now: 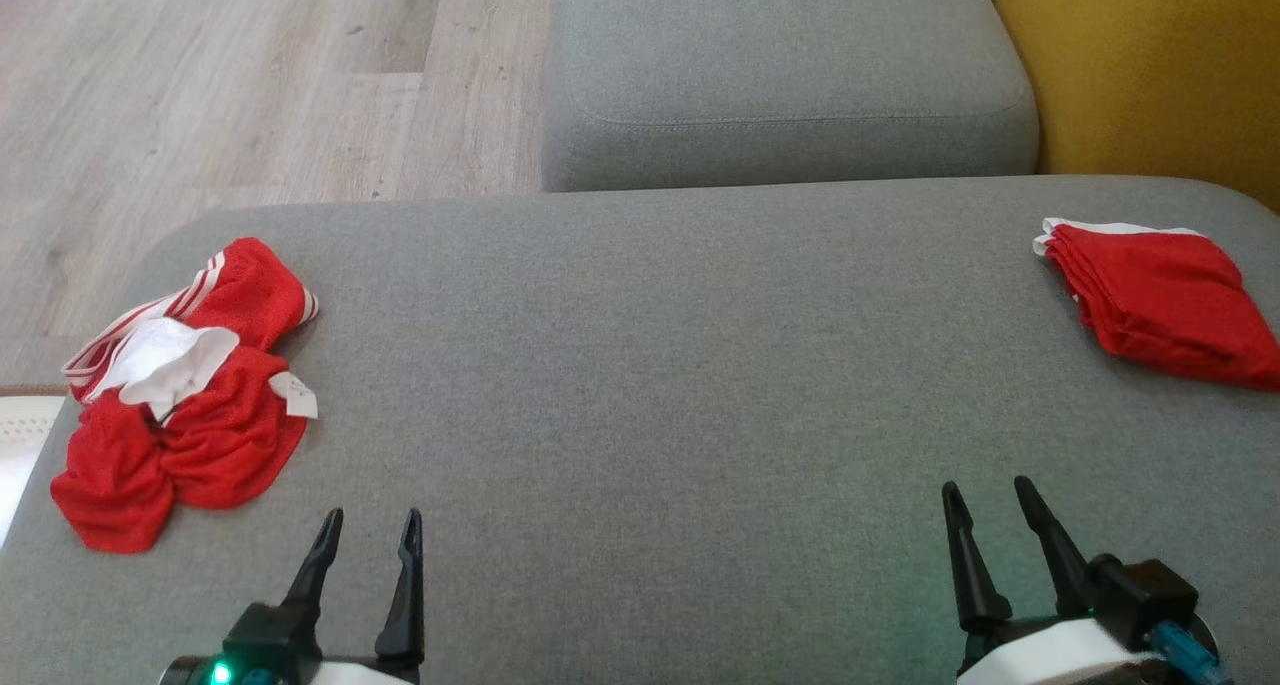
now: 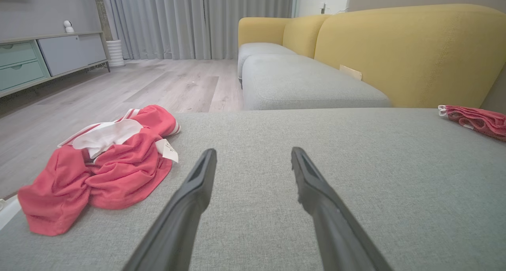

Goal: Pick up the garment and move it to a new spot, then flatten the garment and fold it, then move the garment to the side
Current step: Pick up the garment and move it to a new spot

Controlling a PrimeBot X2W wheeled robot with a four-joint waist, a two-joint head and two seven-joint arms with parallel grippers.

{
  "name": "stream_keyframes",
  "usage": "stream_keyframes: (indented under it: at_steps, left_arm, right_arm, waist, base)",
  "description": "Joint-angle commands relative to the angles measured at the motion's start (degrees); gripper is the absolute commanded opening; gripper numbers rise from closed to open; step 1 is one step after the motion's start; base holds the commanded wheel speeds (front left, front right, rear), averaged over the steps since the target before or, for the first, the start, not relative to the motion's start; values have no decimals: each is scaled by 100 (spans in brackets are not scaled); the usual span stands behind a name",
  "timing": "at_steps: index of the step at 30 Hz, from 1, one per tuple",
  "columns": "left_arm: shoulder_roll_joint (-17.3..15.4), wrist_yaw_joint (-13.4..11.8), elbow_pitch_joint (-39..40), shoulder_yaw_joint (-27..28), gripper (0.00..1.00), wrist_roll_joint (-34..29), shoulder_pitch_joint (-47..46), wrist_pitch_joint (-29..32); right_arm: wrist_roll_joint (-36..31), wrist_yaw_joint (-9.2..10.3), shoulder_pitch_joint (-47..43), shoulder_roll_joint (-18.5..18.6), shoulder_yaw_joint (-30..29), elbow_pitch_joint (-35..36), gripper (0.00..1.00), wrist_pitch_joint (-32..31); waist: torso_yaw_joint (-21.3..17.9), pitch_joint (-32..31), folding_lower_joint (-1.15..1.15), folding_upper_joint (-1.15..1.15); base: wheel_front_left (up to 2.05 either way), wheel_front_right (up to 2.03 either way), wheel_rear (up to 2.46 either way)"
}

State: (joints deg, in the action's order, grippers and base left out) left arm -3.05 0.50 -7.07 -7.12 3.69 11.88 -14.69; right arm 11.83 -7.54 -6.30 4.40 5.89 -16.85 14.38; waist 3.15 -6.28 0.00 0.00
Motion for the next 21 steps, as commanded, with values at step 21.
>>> stream_keyframes:
  at_steps: [21]
  left_arm:
    - [17, -60, 220, 169, 100, -116, -427, -31]
  right_arm:
    - [-58, 5, 166, -79, 127, 110, 100, 62]
  waist:
    - [715, 43, 0, 0]
  base:
    - [0, 0, 0]
